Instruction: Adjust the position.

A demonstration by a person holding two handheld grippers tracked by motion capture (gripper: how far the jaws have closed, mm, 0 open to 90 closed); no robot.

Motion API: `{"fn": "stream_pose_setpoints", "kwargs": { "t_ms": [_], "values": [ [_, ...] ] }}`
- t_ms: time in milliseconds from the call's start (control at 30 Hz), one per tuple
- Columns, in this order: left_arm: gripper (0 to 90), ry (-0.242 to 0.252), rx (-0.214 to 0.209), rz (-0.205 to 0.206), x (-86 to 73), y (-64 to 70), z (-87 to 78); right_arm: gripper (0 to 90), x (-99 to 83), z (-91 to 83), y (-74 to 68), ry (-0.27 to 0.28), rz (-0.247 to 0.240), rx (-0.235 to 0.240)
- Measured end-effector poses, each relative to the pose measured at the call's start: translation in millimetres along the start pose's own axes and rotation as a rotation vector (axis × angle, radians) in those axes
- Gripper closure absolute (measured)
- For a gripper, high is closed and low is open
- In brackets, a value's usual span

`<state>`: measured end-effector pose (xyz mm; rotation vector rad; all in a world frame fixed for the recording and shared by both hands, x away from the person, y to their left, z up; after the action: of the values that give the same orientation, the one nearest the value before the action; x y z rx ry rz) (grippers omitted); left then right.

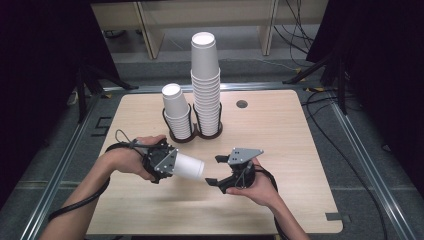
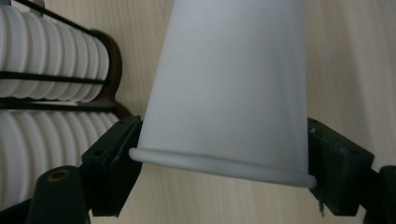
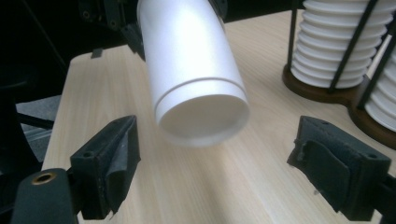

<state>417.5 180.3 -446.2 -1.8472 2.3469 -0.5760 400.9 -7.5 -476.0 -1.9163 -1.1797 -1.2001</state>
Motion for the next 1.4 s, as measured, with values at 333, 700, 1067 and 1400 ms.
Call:
{"fn": "stream_pose_setpoints", "kwargs": {
  "t_ms": [333, 700, 1067, 1400],
  "values": [
    [20.6, -0.195, -0.075, 0.125, 13.6, -6.2, -5.4, 21.7, 4.0, 3.3, -1.1, -0.079, -0.031, -0.016],
    [20.9, -0.32, -0.082, 0.206, 20.7, -11.8, -5.3, 22.5, 12.6, 12.9, -4.8, -0.103, -0.049, -0.019],
    [20.9, -0.417, -0.07, 0.263, 18.6, -19.2, -11.0, 22.6, 14.8, 21.5, -4.5, -0.106, -0.056, -0.016],
    [21.0, -0.454, -0.074, 0.283, 22.0, -20.2, -11.4, 22.3, 17.0, 30.3, -8.3, -0.111, -0.052, 0.0]
  ]
}}
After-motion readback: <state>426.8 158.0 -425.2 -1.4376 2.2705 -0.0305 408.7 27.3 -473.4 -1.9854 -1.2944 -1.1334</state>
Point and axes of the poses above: each handheld gripper's, and its own axes: z roughly forward along the jaws, x roughly out of its top, y roughly to its right, the point moved 8 cm from there along z, roughly forward along the jaws, and after that the axes turned 6 degrees about -x, right-handed, at the moved point
